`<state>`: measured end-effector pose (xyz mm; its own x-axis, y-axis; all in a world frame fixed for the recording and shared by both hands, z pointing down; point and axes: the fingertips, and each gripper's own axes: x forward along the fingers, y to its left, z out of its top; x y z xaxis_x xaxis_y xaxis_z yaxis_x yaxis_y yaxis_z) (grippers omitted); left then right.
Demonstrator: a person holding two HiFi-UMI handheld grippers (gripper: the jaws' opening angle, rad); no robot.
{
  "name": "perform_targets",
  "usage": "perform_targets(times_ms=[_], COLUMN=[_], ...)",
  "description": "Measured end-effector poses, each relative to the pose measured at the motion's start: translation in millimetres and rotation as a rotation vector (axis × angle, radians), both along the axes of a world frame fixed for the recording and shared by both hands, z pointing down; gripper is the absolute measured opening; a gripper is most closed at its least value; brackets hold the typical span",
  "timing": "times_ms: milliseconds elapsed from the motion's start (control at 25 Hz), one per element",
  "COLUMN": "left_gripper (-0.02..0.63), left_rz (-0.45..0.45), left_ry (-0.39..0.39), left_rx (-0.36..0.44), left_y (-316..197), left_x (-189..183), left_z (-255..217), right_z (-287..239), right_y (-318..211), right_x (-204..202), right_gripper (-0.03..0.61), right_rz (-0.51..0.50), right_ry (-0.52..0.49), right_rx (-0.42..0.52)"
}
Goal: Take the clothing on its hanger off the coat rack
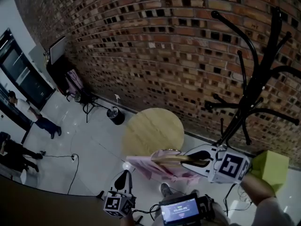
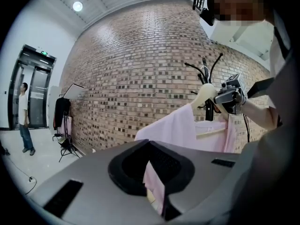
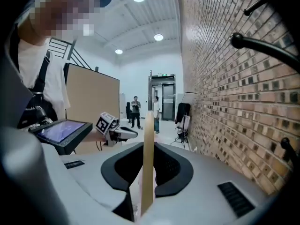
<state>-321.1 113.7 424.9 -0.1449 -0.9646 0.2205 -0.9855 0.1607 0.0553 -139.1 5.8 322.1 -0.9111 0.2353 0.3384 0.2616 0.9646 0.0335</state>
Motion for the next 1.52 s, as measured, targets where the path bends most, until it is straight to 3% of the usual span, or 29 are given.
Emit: perform_targets(times_ms=[400, 640, 840, 1160, 1520], left_gripper=[-0.015, -0.015, -0.015, -0.015, -0.015], left_rz=[-0.068, -0.075, -0.059, -0.005, 0.061], left_ry=[0.005, 0.001, -0.001, 0.014, 0.042], left_rx=[0.028, 0.036, 0.030, 0.002, -0.055], left_y=[26, 28, 23, -17, -66], left_x=[-129, -197, -247, -314, -357], left_z=[-10, -7, 0, 22, 54], right_z=[-33, -35, -21, 26, 101], right_y=[7, -15, -38, -114, -226], right_x=[-162, -254, -322, -408, -465], right_gripper=[0.040, 0.040, 0.040, 0.040, 0.040], right_rz=[-0.059, -0.052, -0.018, 0.086, 0.228], right_ry=[-0.058, -0.138, -0.124, -0.081, -0.019], right_rx=[0.032, 0.040, 0.028, 0.015, -0.004])
